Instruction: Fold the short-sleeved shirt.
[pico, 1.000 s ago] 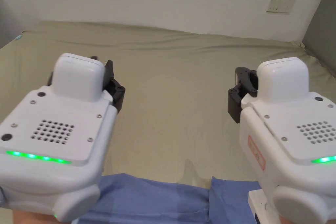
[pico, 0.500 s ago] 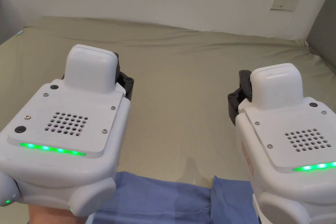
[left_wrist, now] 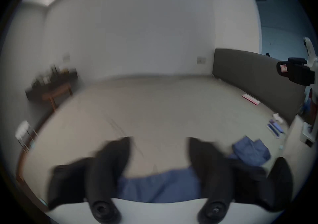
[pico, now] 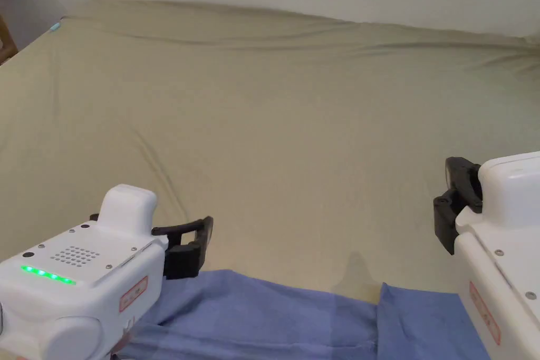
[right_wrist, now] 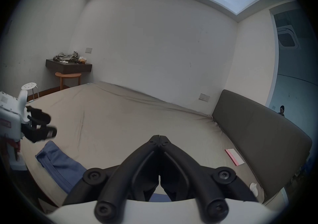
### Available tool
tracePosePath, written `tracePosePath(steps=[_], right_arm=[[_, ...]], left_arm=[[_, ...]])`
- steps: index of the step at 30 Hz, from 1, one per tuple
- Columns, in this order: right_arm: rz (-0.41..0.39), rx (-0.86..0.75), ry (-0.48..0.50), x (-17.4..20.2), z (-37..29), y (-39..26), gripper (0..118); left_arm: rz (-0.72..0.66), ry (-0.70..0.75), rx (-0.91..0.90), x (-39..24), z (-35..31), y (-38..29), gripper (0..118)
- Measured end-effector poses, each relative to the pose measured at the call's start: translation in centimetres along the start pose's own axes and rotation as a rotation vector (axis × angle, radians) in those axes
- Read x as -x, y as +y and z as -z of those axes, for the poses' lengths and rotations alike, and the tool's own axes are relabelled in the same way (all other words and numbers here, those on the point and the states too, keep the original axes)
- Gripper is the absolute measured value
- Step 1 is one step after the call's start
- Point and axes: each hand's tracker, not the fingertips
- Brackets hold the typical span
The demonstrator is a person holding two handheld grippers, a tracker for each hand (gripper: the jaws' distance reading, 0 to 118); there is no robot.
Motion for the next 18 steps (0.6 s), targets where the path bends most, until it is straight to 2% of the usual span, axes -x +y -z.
tracePosePath(steps=[1, 2, 6, 8, 10, 12, 14, 16, 18], right_arm=[[-0.003, 0.015, 0.003, -0.1, 0.4, -0.3, 0], [-0.002, 0.029, 0.002, -0.1, 0.7, -0.5, 0], [0.012, 0.068, 0.008, -0.6, 2.0, -1.5, 0], [0.02, 0.085, 0.014, -0.7, 2.5, -1.8, 0], [0.03, 0.108, 0.026, -0.6, 3.1, -2.0, 0], [0.029, 0.127, 0.025, -0.4, 3.5, -2.1, 0], [0.034, 0.134, 0.03, -0.1, 3.6, -2.1, 0], [0.048, 0.142, 0.045, 0.0, 3.6, -2.0, 0], [0.046, 0.143, 0.047, 0.3, 3.5, -1.8, 0]], left_arm=[[-0.08, -0.049, 0.065, 2.3, 0.7, -1.0, 107], [-0.154, -0.071, 0.096, 4.7, 1.0, -2.1, 115], [-0.399, -0.082, 0.185, 13.7, 1.5, -5.6, 115], [-0.592, -0.203, 0.26, 18.3, 2.3, -7.7, 115], [-0.739, -0.261, 0.321, 21.1, 3.1, -9.7, 115], [-0.78, -0.283, 0.342, 22.7, 4.0, -11.3, 115], [-0.794, -0.302, 0.398, 20.9, 4.1, -11.3, 114], [-0.782, -0.384, 0.326, 20.7, 4.1, -11.6, 115], [-0.864, -0.467, 0.35, 22.7, 5.7, -12.5, 115]])
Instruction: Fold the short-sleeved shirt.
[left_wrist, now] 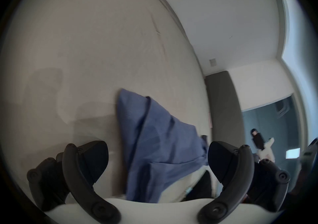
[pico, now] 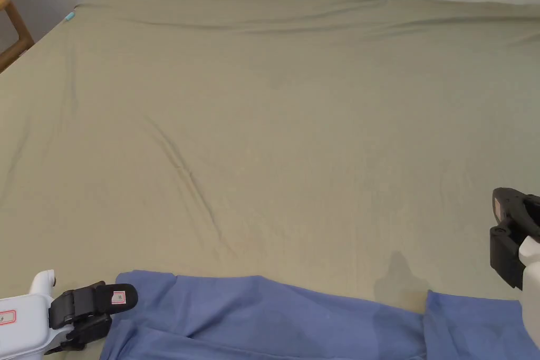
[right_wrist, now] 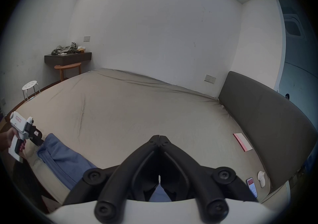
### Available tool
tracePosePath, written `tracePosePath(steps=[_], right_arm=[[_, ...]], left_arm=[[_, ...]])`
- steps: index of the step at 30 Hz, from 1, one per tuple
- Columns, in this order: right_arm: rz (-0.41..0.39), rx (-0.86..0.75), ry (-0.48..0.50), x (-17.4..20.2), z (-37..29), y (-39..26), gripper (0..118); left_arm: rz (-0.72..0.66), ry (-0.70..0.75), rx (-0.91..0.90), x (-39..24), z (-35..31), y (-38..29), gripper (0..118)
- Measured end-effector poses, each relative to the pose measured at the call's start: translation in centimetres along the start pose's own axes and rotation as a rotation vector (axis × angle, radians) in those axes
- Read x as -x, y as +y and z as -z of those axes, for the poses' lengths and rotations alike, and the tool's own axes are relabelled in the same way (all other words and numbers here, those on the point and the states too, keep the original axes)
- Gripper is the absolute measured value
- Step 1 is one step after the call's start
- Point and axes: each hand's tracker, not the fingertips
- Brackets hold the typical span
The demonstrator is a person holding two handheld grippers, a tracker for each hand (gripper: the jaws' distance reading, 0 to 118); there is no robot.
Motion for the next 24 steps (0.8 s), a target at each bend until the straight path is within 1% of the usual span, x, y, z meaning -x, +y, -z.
tracePosePath(steps=[1, 2, 3, 5, 6, 7, 8, 9, 10, 11, 12, 13, 14, 15, 18, 19, 20, 22, 23, 24], right_arm=[[-0.003, -0.001, 0.0, 0.1, 0.0, 0.1, 0], [-0.003, -0.002, 0.004, 0.2, 0.0, 0.1, 0], [0.0, -0.004, 0.01, 0.2, 0.0, 0.2, 0], [0.007, -0.004, 0.019, 0.5, 0.0, 0.4, 0], [0.007, -0.006, 0.02, 0.6, -0.1, 0.5, 0], [0.004, -0.009, 0.02, 0.6, -0.3, 0.6, 0], [0.002, -0.011, 0.021, 0.6, -0.4, 0.6, 0], [0.0, -0.014, 0.023, 0.6, -0.6, 0.6, 0], [-0.001, -0.017, 0.024, 0.6, -0.7, 0.6, 0], [-0.003, -0.02, 0.024, 0.5, -0.8, 0.6, 0], [-0.004, -0.019, 0.024, 0.4, -0.8, 0.5, 0], [-0.003, -0.018, 0.021, 0.3, -0.9, 0.4, 0], [0.0, -0.016, 0.02, 0.2, -1.0, 0.4, 0], [0.004, -0.016, 0.02, 0.1, -1.1, 0.3, 0], [0.01, -0.014, 0.022, -0.7, -1.1, -0.4, 0], [0.009, -0.014, 0.019, -0.8, -1.2, -0.5, 0], [0.008, -0.015, 0.014, -0.1, -1.5, 0.0, 0], [0.009, -0.015, 0.011, -0.2, -1.6, 0.1, 0], [0.012, -0.015, 0.009, -0.2, -1.7, 0.1, 0], [0.012, -0.015, 0.007, 0.2, -1.9, 0.4, 0]], left_arm=[[-0.061, -0.047, 0.032, 0.5, 0.9, -0.1, 115], [-0.076, -0.11, 0.039, 0.8, 1.9, -0.4, 115], [-0.083, -0.153, 0.05, -0.5, 1.9, -1.5, 112], [-0.086, -0.144, 0.046, -1.0, 3.6, -2.1, 108], [-0.087, -0.138, 0.037, -1.5, 3.9, -2.2, 108], [-0.088, -0.112, 0.008, 0.2, 4.1, -1.7, 98], [-0.09, -0.038, -0.002, 0.2, 4.4, -1.6, 67], [-0.07, 0.136, 0.013, 0.3, 5.1, -1.6, 7], [-0.03, 0.178, 0.04, 0.4, 5.9, -1.9, 7], [-0.063, -0.034, 0.031, -1.2, 5.9, -2.7, 7], [-0.077, 0.027, 0.031, -1.4, 5.9, -2.6, 7], [-0.066, 0.05, 0.027, -1.9, 6.1, -2.7, 7], [-0.054, 0.035, 0.025, -2.3, 6.0, -2.7, 7], [-0.039, 0.049, 0.017, -1.7, 4.8, -2.7, 7], [-0.033, 0.072, -0.025, -2.7, 4.0, -2.8, 7], [-0.025, 0.077, -0.036, -1.7, 3.7, -2.4, 7], [-0.007, 0.09, -0.054, -2.0, 3.3, -2.5, 7], [0.006, 0.091, -0.066, -2.6, 2.5, -2.3, 7], [0.017, 0.1, -0.089, -1.3, 1.8, -1.6, 7], [0.03, 0.115, -0.108, -1.5, 1.4, -1.4, 7]])
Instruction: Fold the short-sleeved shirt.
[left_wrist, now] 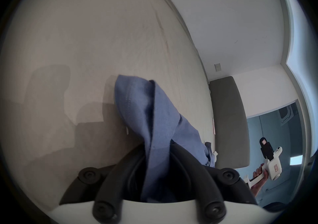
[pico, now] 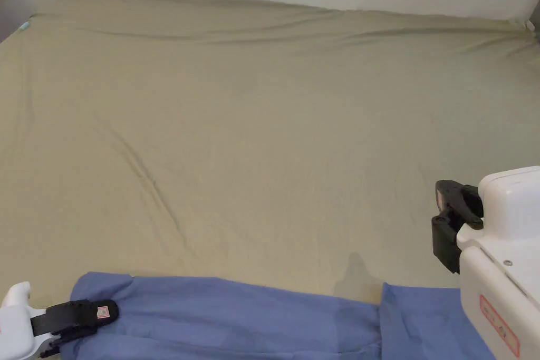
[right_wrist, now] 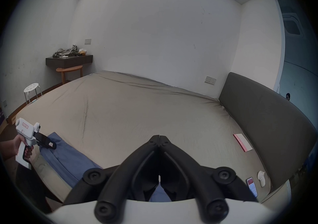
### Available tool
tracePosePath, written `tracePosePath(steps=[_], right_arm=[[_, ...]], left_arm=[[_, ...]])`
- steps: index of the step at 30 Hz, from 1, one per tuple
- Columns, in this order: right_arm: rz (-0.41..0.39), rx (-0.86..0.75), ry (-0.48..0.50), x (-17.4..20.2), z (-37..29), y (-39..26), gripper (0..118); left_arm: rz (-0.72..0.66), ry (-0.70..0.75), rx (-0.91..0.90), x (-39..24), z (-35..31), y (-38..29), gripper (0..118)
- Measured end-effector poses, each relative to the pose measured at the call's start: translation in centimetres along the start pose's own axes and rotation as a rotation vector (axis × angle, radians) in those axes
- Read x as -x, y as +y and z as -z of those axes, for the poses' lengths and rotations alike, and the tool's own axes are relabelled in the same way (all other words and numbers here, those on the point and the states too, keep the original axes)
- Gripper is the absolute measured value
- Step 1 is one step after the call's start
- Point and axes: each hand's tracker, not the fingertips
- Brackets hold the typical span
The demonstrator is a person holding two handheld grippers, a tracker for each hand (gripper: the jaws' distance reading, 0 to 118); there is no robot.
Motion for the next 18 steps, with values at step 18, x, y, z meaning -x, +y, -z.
tracePosePath(steps=[18], right_arm=[[0.009, -0.02, -0.001, -0.8, -0.8, 0.2, 0]], left_arm=[[0.208, 0.169, -0.094, -8.2, -6.8, -0.2, 7]])
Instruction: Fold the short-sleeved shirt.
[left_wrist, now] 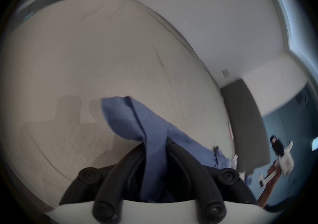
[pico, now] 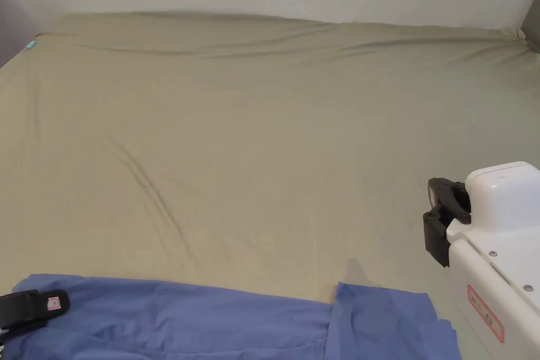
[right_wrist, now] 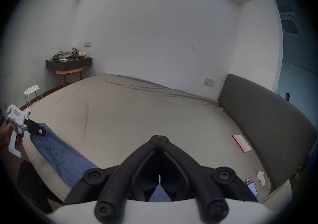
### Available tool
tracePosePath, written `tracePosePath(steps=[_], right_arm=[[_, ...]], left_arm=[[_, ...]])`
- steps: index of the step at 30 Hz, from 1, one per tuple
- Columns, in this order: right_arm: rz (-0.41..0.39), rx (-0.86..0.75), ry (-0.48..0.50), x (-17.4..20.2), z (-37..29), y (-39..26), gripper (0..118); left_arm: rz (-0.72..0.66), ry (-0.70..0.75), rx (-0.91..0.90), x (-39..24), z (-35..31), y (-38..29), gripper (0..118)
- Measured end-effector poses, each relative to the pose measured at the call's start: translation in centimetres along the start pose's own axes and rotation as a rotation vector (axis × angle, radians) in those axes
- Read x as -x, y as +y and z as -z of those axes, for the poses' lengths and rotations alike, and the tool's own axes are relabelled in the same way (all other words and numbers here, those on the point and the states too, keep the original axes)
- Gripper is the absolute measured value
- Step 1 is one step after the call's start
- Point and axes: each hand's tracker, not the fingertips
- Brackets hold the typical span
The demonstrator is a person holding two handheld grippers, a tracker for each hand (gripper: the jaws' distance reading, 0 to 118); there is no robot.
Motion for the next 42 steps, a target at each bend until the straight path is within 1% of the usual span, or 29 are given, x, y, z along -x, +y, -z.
tracePosePath(steps=[3, 6, 9, 12, 15, 18, 20, 22, 24, 25, 26, 27, 28, 29, 30, 33, 35, 37, 38, 39, 40, 41, 42], right_arm=[[0.0, -0.005, 0.008, 0.2, -0.3, 0.0, 0], [0.0, -0.008, 0.014, 0.0, -0.9, -0.1, 0], [0.003, -0.016, 0.004, -0.7, -1.6, -0.3, 0], [0.022, -0.018, -0.001, -1.7, -2.2, -0.7, 0], [0.032, -0.016, -0.019, -2.7, -2.6, -1.2, 0], [0.049, -0.016, -0.025, -3.8, -2.9, -1.8, 0], [0.051, -0.022, -0.036, -4.6, -3.1, -2.3, 0], [0.067, -0.017, -0.054, -4.8, -3.4, -2.4, 0], [0.091, -0.01, -0.048, -5.3, -3.4, -2.7, 0], [0.096, -0.005, -0.048, -5.5, -3.3, -2.8, 0], [0.095, -0.003, -0.051, -5.4, -3.3, -2.8, 0], [0.093, -0.001, -0.055, -5.4, -3.3, -2.9, 0], [0.092, 0.002, -0.056, -5.4, -3.3, -2.9, 0], [0.095, 0.003, -0.055, -5.5, -3.2, -2.9, 0], [0.098, 0.004, -0.052, -5.6, -3.2, -2.9, 0], [0.096, 0.002, -0.051, -5.5, -3.3, -2.6, 0], [0.094, -0.005, -0.051, -5.3, -3.5, -2.3, 0], [0.097, -0.008, -0.047, -5.0, -3.6, -2.1, 0], [0.097, -0.01, -0.045, -5.0, -3.6, -2.1, 0], [0.095, -0.01, -0.045, -4.8, -3.6, -2.0, 0], [0.092, -0.01, -0.043, -4.6, -3.6, -2.0, 0], [0.089, -0.01, -0.04, -4.5, -3.6, -1.9, 0], [0.086, -0.009, -0.036, -4.4, -3.6, -1.9, 0]], left_arm=[[0.081, 0.017, 0.025, -4.3, 0.0, -0.1, 7], [0.111, 0.001, 0.068, -7.6, 1.0, -0.4, 7], [0.113, -0.004, 0.134, -10.5, 3.3, -1.3, 7], [0.135, -0.044, 0.185, -13.1, 6.1, -2.6, 7], [0.178, 0.012, 0.226, -15.0, 9.6, -4.0, 7], [0.208, 0.047, 0.262, -15.5, 13.4, -5.5, 7], [0.234, 0.128, 0.305, -15.8, 15.6, -6.6, 7], [0.243, 0.168, 0.313, -16.5, 17.2, -7.9, 8], [0.233, 0.196, 0.316, -17.0, 18.3, -8.5, 8], [0.222, 0.205, 0.318, -17.7, 18.8, -8.8, 11], [0.191, 0.181, 0.322, -17.8, 19.0, -8.9, 21], [0.156, 0.129, 0.337, -18.0, 19.2, -8.9, 47], [0.119, 0.051, 0.354, -18.3, 19.1, -8.8, 70], [0.079, -0.033, 0.361, -19.1, 19.0, -9.0, 86], [0.052, -0.089, 0.358, -19.5, 18.6, -8.9, 94], [0.005, -0.169, 0.26, -20.1, 16.3, -7.9, 94], [0.018, -0.196, 0.227, -19.7, 14.5, -6.9, 94], [0.074, -0.148, 0.16, -19.2, 12.8, -6.3, 91], [0.116, -0.1, 0.114, -19.0, 12.1, -6.3, 83], [0.164, -0.049, 0.084, -18.8, 11.5, -6.3, 57], [0.216, -0.003, 0.055, -18.5, 11.2, -6.4, 25], [0.27, 0.049, 0.029, -18.3, 11.2, -6.8, 3], [0.326, 0.108, -0.001, -18.1, 11.2, -7.4, 2]])
